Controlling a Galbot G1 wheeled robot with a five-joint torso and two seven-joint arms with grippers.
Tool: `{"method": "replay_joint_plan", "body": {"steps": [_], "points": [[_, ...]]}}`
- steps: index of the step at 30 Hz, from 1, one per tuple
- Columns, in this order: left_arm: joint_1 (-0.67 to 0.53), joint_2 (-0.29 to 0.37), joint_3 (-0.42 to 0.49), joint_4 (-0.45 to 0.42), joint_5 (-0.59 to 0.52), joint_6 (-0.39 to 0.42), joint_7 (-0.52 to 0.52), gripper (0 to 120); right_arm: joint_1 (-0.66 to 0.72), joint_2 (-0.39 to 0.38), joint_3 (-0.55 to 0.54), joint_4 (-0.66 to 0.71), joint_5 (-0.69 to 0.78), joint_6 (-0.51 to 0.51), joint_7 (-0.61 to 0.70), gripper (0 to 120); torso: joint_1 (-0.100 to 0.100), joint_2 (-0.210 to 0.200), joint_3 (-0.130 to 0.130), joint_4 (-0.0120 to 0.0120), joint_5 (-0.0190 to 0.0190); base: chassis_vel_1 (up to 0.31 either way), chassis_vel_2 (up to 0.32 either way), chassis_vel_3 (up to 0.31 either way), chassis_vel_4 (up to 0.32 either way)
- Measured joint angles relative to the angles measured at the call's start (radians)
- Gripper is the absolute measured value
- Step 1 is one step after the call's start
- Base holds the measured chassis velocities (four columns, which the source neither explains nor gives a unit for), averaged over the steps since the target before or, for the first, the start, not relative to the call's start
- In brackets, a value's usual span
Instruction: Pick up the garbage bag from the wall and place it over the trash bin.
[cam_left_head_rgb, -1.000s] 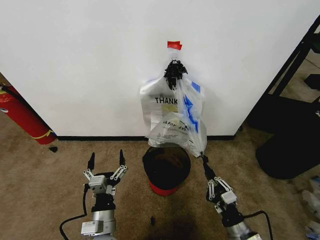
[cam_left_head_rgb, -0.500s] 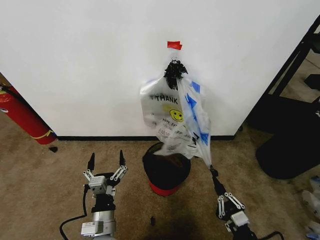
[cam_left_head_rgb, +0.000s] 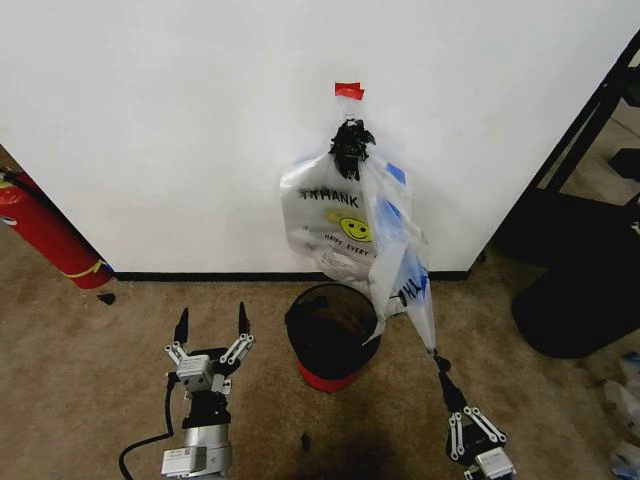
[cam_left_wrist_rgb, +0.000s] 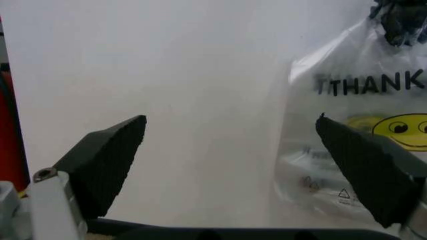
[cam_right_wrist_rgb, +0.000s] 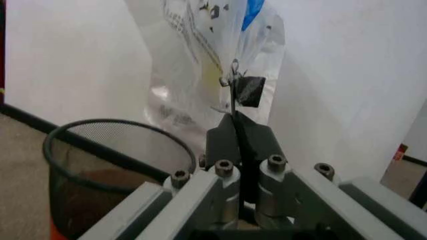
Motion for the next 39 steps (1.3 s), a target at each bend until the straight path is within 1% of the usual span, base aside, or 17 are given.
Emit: {"method": "replay_joint_plan", "body": {"steps": [8, 13, 18, 21, 23, 25, 26, 28, 30, 31, 33, 34, 36, 37, 38, 39], "points": [[-0.007, 0.001, 0.003, 0.008, 0.0, -0.001, 0.0, 100, -0.017, -0.009, 0.002, -0.009, -0.008, -0.003, 0.009, 0, 0.0, 0.0, 0.0, 0.0, 0.0, 0.0, 0.0, 0.0, 0.0], [-0.015, 0.005, 0.003, 0.013, -0.004, -0.001, -0.001, 100, 0.013, -0.009, 0.002, 0.003, 0.012, -0.007, -0.001, 0, 0.0, 0.0, 0.0, -0.0001, 0.0, 0.0, 0.0, 0.0, 0.0], [-0.023, 0.012, 0.002, 0.012, -0.014, 0.004, -0.001, 100, 0.062, -0.005, 0.005, 0.026, 0.03, -0.044, -0.015, 0, 0.0, 0.0, 0.0, 0.0, -0.0001, 0.0, 0.0, 0.0, 0.0], [-0.034, 0.046, 0.015, -0.037, -0.076, 0.049, -0.002, 100, 0.103, -0.006, 0.01, 0.041, 0.039, -0.077, -0.027, 0, 0.0, 0.0, 0.0, 0.0, -0.0002, 0.0, 0.0, 0.0, 0.0], [-0.047, 0.096, 0.028, -0.092, -0.147, 0.105, -0.001, 100, 0.141, -0.006, 0.008, 0.052, 0.042, -0.109, -0.04, 0, 0.0, 0.0, 0.0, -0.0001, -0.0003, 0.0, 0.0, 0.0, 0.0], [-0.062, 0.164, 0.033, -0.158, -0.217, 0.161, 0.001, 100, 0.19, -0.01, -0.004, 0.062, 0.045, -0.148, -0.054, 0, 0.0, 0.0, 0.0, -0.0001, -0.0002, 0.0, 0.0, 0.0, 0.0], [-0.062, 0.164, 0.033, -0.158, -0.217, 0.161, 0.001, 100, 0.19, -0.01, -0.004, 0.062, 0.045, -0.148, -0.054, 0, 0.0, 0.0, 0.0, -0.0001, -0.0002, 0.0, 0.0, 0.0, 0.0], [-0.085, 0.256, 0.033, -0.223, -0.309, 0.22, 0.001, 100, 0.231, -0.015, -0.016, 0.068, 0.045, -0.177, -0.066, 0, 0.0, 0.0, 0.0, 0.0008, -0.0003, 0.0, 0.0, 0.0, 0.0], [-0.139, 0.39, 0.032, -0.292, -0.445, 0.301, -0.003, 100, 0.267, -0.017, -0.025, 0.072, 0.045, -0.205, -0.073, 0, 0.0, 0.0, 0.0, -0.0001, -0.0005, 0.0, 0.0, 0.0, 0.0], [-0.175, 0.461, 0.032, -0.323, -0.523, 0.349, -0.007, 100, 0.285, -0.017, -0.029, 0.073, 0.044, -0.219, -0.074, 0, 0.0, 0.0, 0.0, -0.0001, -0.0005, 0.0, 0.0, 0.0, 0.0], [-0.264, 0.573, 0.042, -0.361, -0.664, 0.435, -0.015, 100, 0.311, -0.013, -0.034, 0.074, 0.039, -0.24, -0.075, 0, 0.0, 0.0, 0.0, -0.0001, -0.0002, 0.0, 0.0, 0.0, 0.0], [-0.264, 0.573, 0.042, -0.361, -0.664, 0.435, -0.015, 100, 0.311, -0.013, -0.034, 0.074, 0.039, -0.24, -0.075, 0, 0.0, 0.0, 0.0, -0.0001, -0.0002, 0.0, 0.0, 0.0, 0.0], [-0.35, 0.664, 0.051, -0.37, -0.803, 0.519, -0.02, 100, 0.341, -0.011, -0.051, 0.074, 0.034, -0.261, -0.076, 0, 0.0, 0.0, 0.0, -0.0013, -0.0008, 0.0, 0.0, 0.0, 0.0], [-0.369, 0.688, 0.051, -0.371, -0.842, 0.543, -0.023, 100, 0.351, -0.013, -0.061, 0.073, 0.033, -0.267, -0.076, 0, 0.0, 0.0, 0.0, -0.0014, -0.0007, 0.0, 0.0, 0.0, 0.0], [-0.408, 0.743, 0.051, -0.371, -0.929, 0.597, -0.032, 100, 0.382, -0.017, -0.094, 0.065, 0.03, -0.285, -0.078, 0, 0.0, 0.0, 0.0, 0.0004, -0.0002, 0.0, 0.0, 0.0, 0.0], [-0.451, 0.781, 0.058, -0.371, -0.998, 0.645, -0.038, 100, 0.396, -0.017, -0.113, 0.061, 0.026, -0.295, -0.08, 0, 0.0, 0.0, 0.0, 0.0008, -0.0003, 0.0, 0.0, 0.0, 0.0]]}}
